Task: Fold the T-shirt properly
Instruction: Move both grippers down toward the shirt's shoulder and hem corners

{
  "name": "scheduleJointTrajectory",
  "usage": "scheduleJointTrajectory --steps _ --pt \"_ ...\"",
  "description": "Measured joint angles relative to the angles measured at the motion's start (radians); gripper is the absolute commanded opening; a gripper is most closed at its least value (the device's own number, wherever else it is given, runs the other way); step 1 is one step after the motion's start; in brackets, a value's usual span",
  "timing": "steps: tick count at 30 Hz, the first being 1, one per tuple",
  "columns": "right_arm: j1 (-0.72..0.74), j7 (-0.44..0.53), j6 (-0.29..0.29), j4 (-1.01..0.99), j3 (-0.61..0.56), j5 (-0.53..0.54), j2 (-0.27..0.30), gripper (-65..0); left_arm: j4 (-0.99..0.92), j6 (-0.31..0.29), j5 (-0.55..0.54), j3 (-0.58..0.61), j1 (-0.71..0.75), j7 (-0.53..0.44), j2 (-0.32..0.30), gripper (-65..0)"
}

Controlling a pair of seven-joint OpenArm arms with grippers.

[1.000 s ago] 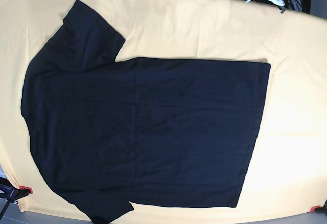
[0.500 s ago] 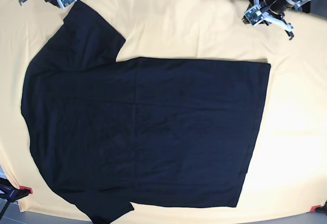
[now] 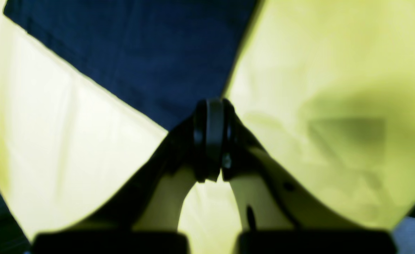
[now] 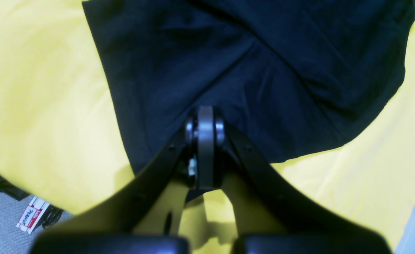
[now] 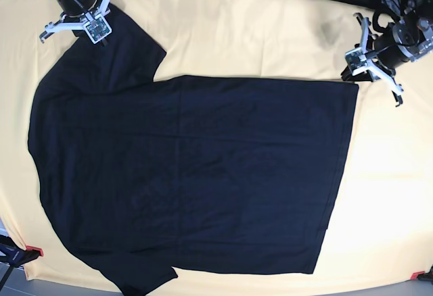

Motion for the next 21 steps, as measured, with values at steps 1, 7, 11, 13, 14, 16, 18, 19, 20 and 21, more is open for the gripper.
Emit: scheduleJointTrajectory --steps 1,7,11,13,14,16,18,19,20,21 --pt "0.0 0.0 0.0 0.0 0.0 0.0 0.0 -65.0 -0.033 -0.045 0.012 0.001 -0.017 -0.035 -0.006 -65.0" --pt "0.001 0.005 0.019 0.0 0.0 0.018 0.0 -65.0 -0.151 -0.216 0.003 0.005 -0.097 -0.135 -0.029 -31.6" --pt "0.0 0.007 0.026 0.0 0.0 0.018 0.0 -65.0 -0.175 -0.219 0.006 0.024 -0.138 -0.135 -0.06 -30.9" --pt "0.001 0.007 0.026 0.0 0.0 0.018 0.0 -65.0 -0.185 -0.22 0.045 0.063 -0.173 -0.149 -0.082 -30.9" --pt "0.0 0.008 0.026 0.0 0.0 0.018 0.0 -65.0 -0.194 -0.214 0.073 0.089 -0.193 -0.157 -0.09 -30.9" --pt "0.0 0.007 0.026 0.0 0.0 0.018 0.0 -65.0 -0.217 -0.172 0.117 0.164 -0.235 -0.183 -0.108 -30.9" --pt "0.0 0.007 0.026 0.0 0.0 0.018 0.0 -65.0 -0.242 -0.142 0.162 0.249 -0.294 -0.19 -0.112 -30.9" --pt "0.0 0.007 0.026 0.0 0.0 0.018 0.0 -65.0 -0.253 -0.131 0.177 0.292 -0.327 -0.187 -0.111 -30.9" --pt "0.0 0.007 0.026 0.0 0.0 0.018 0.0 -65.0 -0.26 -0.13 0.187 0.328 -0.355 -0.186 -0.111 -30.9" --pt "0.0 0.007 0.026 0.0 0.0 0.018 0.0 -65.0 -0.267 -0.129 0.185 0.361 -0.385 -0.188 -0.111 -30.9"
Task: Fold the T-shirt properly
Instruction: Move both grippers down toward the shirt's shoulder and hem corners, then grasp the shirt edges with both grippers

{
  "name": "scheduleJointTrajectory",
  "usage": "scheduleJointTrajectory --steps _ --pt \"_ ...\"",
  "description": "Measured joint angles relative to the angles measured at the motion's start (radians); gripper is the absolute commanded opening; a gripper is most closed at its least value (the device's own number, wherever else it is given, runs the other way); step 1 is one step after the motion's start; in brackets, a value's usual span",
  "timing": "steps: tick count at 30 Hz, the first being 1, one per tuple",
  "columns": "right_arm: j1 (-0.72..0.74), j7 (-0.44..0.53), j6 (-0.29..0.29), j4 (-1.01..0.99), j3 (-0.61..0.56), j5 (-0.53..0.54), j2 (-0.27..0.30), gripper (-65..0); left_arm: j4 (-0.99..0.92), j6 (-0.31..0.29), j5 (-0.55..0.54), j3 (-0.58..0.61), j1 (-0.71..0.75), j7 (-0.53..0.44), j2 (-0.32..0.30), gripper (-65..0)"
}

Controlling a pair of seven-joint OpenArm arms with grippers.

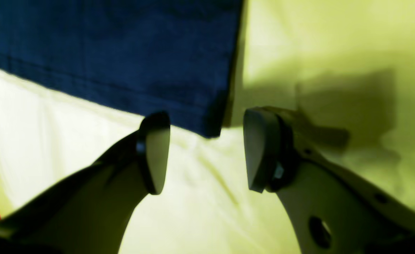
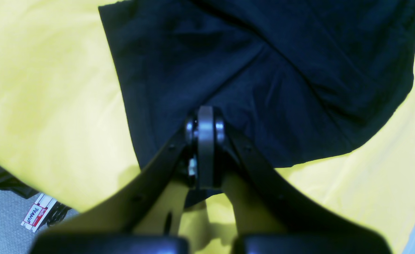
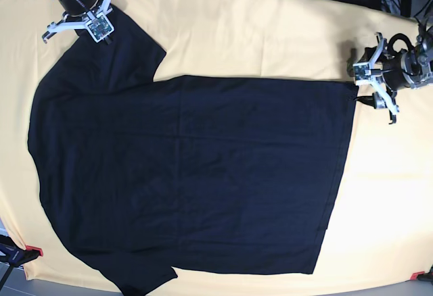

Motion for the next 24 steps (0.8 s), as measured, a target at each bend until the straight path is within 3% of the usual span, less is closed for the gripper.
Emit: scheduleJointTrajectory --steps 10,19,21,22,24 --pt "0.0 0.0 0.0 0.0 0.0 0.0 0.0 -65.0 -0.051 0.035 0.0 0.19 -0.207 -0.003 0.0 -31.0" --pt "0.0 0.0 0.0 0.0 0.0 0.0 0.0 -65.0 -0.084 0.035 0.029 0.272 -0.251 -0.018 0.0 -31.0" --pt "0.0 0.0 0.0 0.0 0.0 0.0 0.0 -65.0 -0.084 0.002 0.029 0.271 -0.253 -0.02 0.0 -31.0" --pt "0.0 0.0 0.0 0.0 0.0 0.0 0.0 -65.0 -0.084 -0.016 0.029 0.271 -0.254 -0.021 0.0 -33.2" --pt "0.0 0.0 0.0 0.0 0.0 0.0 0.0 -65.0 -0.084 -0.033 0.034 0.272 -0.254 -0.022 0.0 -47.4"
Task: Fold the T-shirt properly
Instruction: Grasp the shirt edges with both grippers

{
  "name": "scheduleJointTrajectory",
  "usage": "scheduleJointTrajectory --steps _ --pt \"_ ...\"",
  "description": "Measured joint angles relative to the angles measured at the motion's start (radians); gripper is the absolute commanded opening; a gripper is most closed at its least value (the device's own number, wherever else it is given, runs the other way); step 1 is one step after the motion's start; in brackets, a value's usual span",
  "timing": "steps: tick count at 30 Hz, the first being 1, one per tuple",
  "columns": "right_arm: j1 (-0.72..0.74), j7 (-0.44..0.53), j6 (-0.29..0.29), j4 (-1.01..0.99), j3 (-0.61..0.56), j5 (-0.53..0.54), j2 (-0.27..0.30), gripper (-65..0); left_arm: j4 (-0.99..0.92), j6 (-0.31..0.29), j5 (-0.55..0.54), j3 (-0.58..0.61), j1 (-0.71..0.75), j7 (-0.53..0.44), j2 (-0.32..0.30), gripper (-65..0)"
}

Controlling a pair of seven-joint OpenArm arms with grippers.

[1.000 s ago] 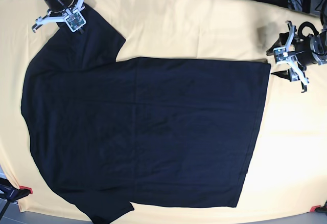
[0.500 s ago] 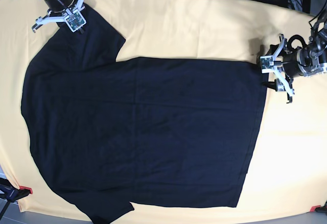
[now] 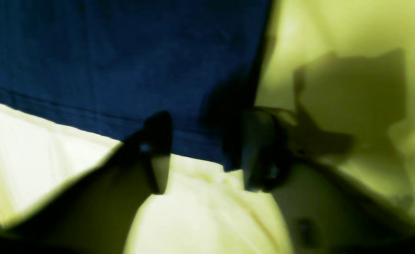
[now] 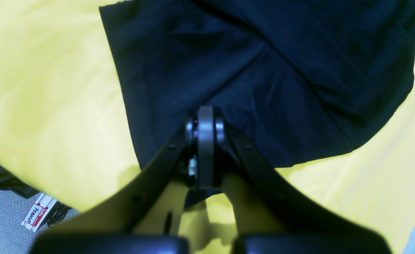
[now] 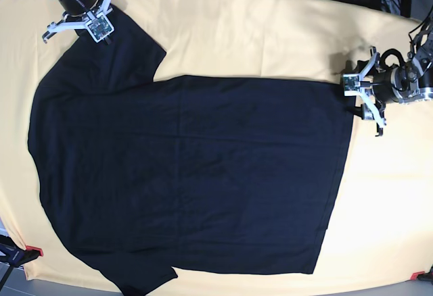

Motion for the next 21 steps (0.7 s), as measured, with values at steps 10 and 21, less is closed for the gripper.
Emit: scheduleJointTrajectory --steps 10,21 --pt "0.0 0.0 0.0 0.0 0.0 0.0 0.0 -65.0 0.037 0.114 0.013 0.006 0.006 0.043 0.002 -65.0" --pt "-0.006 -0.039 0.082 0.0 0.0 0.0 0.0 -54.8 0.158 0.136 0.009 0.006 0.006 0.103 0.002 -65.0"
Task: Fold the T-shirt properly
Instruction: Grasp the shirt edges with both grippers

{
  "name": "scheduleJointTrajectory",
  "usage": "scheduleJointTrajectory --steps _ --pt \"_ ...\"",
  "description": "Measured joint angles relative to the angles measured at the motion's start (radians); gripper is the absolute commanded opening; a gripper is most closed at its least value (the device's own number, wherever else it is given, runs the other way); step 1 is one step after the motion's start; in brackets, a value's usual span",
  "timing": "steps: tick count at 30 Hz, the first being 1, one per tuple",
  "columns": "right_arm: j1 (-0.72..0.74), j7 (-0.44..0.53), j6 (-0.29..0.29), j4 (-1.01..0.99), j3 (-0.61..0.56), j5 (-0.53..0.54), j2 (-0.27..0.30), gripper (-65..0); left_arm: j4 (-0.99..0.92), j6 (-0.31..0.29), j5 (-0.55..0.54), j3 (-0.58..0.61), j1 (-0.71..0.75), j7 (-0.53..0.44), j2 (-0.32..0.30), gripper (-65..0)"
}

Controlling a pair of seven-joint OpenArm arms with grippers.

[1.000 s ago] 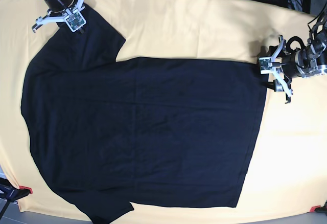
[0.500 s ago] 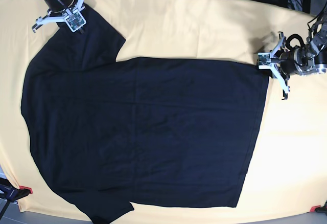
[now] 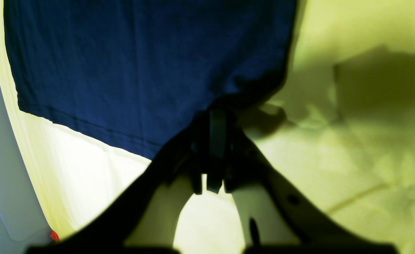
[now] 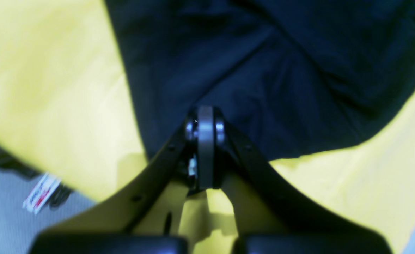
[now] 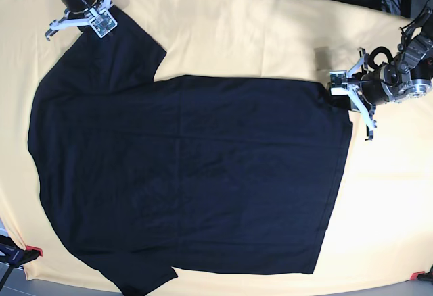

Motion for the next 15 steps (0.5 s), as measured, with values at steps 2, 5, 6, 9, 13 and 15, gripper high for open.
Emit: scheduleJointTrajectory --steps 2,5,6,9,13,15 --pt "-0.011 0.005 0.024 0.0 0.0 0.0 0.0 -45.6 0.0 0.0 -0.001 0.0 0.0 0.0 0.0 -65.0" --pt "-0.015 0.007 0.03 -0.001 0.0 0.0 0.0 -39.0 0.0 0.0 -0.001 0.0 0.0 0.0 -0.002 -65.0" --pt "-0.013 0.014 0.03 -0.01 0.0 0.0 0.0 -38.4 0.0 0.0 -0.001 0.0 0.0 0.0 -0.002 -65.0" --pt "-0.013 0.02 0.028 -0.064 0.0 0.0 0.0 -34.5 0.0 0.0 -0.008 0.0 0.0 0.0 -0.002 -65.0" --pt "-0.007 0.017 0.027 -0.127 0.0 0.001 0.0 -31.8 0.0 0.0 -0.008 0.0 0.0 0.0 -0.002 -65.0" --pt "0.004 0.028 0.026 -0.148 0.0 0.001 0.0 -31.8 0.0 0.0 -0.007 0.0 0.0 0.0 -0.002 -65.0"
